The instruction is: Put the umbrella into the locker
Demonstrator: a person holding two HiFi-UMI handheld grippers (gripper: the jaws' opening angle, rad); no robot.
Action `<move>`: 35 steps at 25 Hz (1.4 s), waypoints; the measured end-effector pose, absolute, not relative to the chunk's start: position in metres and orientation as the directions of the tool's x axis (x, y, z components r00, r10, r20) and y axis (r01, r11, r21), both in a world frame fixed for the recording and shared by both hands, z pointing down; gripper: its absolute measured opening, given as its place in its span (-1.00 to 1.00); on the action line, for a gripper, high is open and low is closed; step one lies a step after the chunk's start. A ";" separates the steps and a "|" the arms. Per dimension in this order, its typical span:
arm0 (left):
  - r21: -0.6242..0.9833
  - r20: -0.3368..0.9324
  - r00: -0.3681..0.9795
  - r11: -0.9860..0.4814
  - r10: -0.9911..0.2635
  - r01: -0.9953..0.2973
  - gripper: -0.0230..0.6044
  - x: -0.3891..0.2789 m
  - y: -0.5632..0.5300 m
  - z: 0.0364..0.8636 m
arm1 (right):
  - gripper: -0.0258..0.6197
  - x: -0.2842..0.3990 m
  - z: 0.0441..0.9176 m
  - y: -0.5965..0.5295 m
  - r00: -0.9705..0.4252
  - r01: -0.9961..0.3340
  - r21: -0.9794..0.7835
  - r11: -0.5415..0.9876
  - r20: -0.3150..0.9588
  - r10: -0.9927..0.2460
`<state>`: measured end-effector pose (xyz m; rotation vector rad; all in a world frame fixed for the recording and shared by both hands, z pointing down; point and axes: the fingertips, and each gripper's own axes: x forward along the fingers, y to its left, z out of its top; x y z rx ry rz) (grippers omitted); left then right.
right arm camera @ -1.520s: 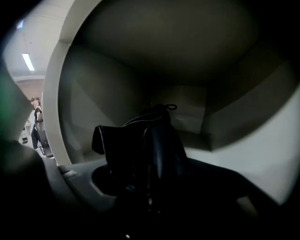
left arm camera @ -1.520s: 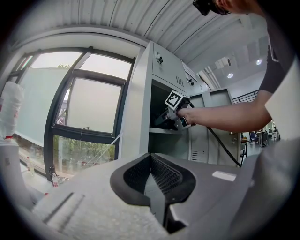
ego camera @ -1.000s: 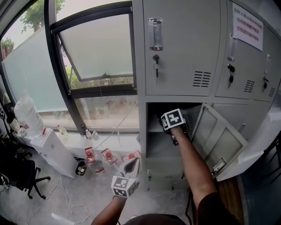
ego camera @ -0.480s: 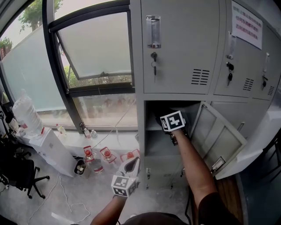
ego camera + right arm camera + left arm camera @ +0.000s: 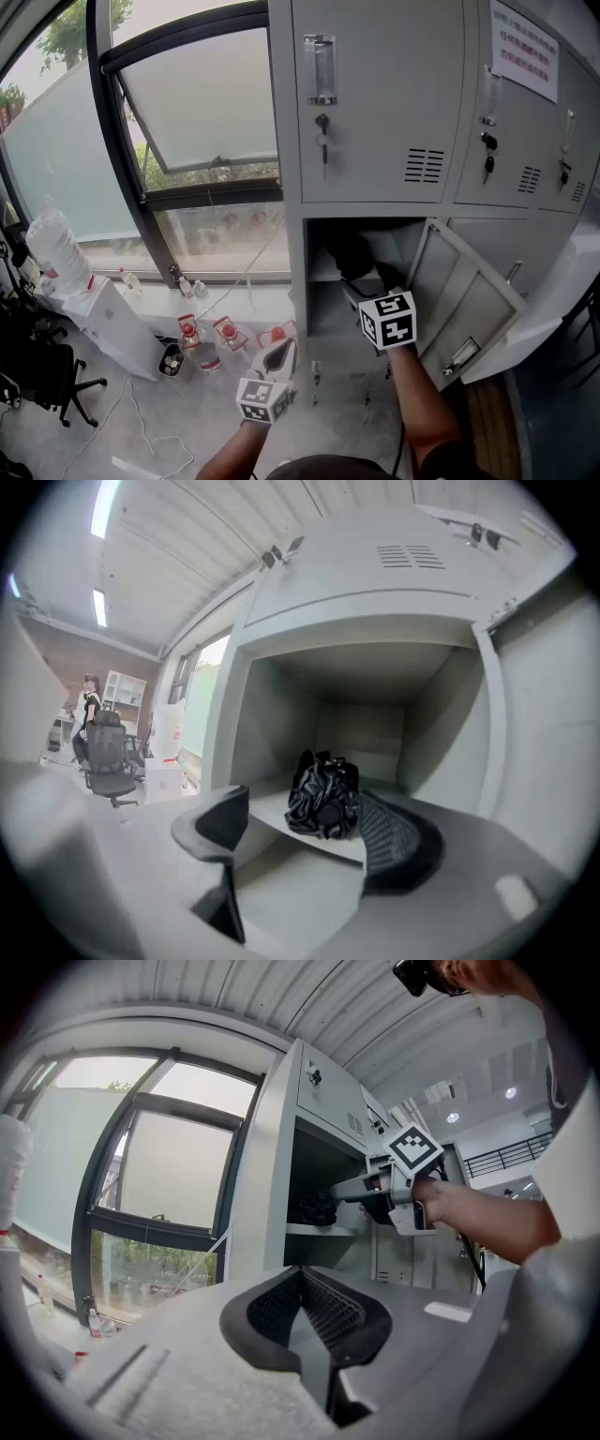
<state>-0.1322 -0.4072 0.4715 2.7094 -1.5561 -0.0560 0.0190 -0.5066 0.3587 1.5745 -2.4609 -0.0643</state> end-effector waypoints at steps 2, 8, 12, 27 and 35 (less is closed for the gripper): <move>0.045 -0.010 0.503 -0.502 -0.864 -0.863 -0.91 -0.131 -0.407 0.476 | 0.18 0.020 0.365 -0.492 -0.406 -0.892 0.152 0.426 0.147 -0.902; 0.051 -0.021 0.506 -0.506 -0.862 -0.861 -0.91 -0.127 -0.407 0.473 | 0.09 0.021 0.388 -0.457 -0.397 -0.892 0.183 0.414 0.126 -0.909; 0.052 -0.035 0.508 -0.509 -0.861 -0.859 -0.91 -0.127 -0.405 0.468 | -0.20 0.024 0.403 -0.442 -0.396 -0.892 0.183 0.413 0.124 -0.910; 0.035 -0.037 0.510 -0.511 -0.859 -0.859 -0.91 -0.119 -0.397 0.468 | -0.91 0.019 0.450 -0.415 -0.357 -0.926 0.096 0.364 0.079 -0.931; 0.039 -0.035 0.509 -0.510 -0.860 -0.859 -0.91 -0.115 -0.401 0.470 | -0.91 0.019 0.461 -0.414 -0.352 -0.924 0.125 0.362 0.100 -0.931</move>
